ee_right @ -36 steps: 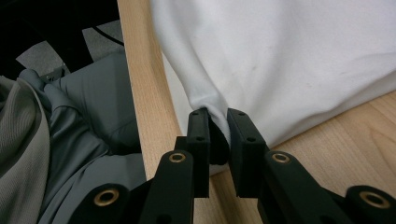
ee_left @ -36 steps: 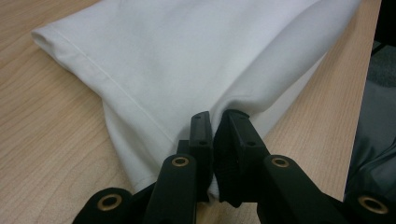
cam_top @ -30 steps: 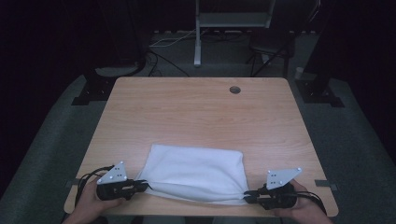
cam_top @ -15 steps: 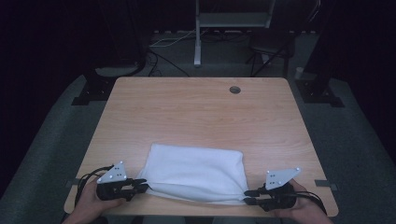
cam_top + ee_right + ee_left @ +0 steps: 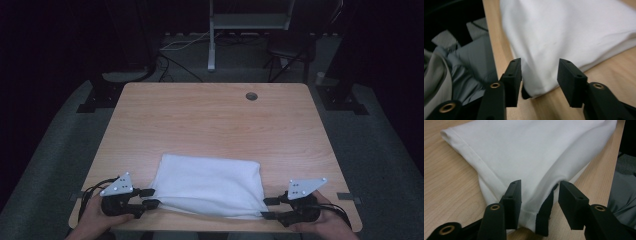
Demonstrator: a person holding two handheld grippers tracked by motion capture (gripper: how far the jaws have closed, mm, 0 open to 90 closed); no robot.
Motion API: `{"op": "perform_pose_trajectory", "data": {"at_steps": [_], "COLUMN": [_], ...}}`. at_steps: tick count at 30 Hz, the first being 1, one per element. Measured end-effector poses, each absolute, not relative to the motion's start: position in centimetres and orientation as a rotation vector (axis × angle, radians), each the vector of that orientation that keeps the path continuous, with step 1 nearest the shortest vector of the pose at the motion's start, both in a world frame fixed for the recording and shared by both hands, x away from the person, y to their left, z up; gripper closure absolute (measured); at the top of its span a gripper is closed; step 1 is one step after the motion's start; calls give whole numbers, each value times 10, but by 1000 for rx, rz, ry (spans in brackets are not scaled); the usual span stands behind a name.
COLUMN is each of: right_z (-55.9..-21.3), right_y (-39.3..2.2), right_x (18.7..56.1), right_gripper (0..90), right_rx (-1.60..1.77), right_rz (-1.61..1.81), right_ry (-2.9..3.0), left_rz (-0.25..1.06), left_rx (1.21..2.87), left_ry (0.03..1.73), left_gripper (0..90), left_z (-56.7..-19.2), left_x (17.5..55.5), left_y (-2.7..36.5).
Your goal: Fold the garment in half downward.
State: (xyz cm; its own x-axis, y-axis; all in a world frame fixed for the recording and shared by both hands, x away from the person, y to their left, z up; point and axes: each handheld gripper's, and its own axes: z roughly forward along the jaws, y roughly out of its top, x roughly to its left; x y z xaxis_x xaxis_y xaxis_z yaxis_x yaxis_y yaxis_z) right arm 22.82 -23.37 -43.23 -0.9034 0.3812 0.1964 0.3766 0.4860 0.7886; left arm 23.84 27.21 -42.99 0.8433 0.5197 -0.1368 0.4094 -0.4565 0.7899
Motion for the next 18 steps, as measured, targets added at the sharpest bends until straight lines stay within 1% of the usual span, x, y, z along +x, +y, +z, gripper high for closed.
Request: {"op": "perform_pose_trajectory", "data": {"at_steps": [5,6,9,16,17,18], "right_z": [-428,-428,-427,-423,-423,-422], "right_y": [-240,-241,-242,-242,-242,-243], "right_x": [231,232,233,239,240,242], "right_gripper": [445,427,396,270,258,256], "right_rx": [762,782,814,919,923,935], "right_rz": [1454,1453,1462,1456,1458,1454], "right_ry": [2629,2613,2590,2510,2500,2490], "left_rz": [159,163,179,202,203,197], "left_rx": [2070,2064,2042,2012,2008,2005], "left_ry": [729,735,746,767,777,797], "left_gripper": [352,312,308,299,291,245], "left_z": [-424,-423,-421,-419,-419,-418], "left_x": [242,242,244,249,251,253], "left_y": [275,275,276,273,271,270]}}
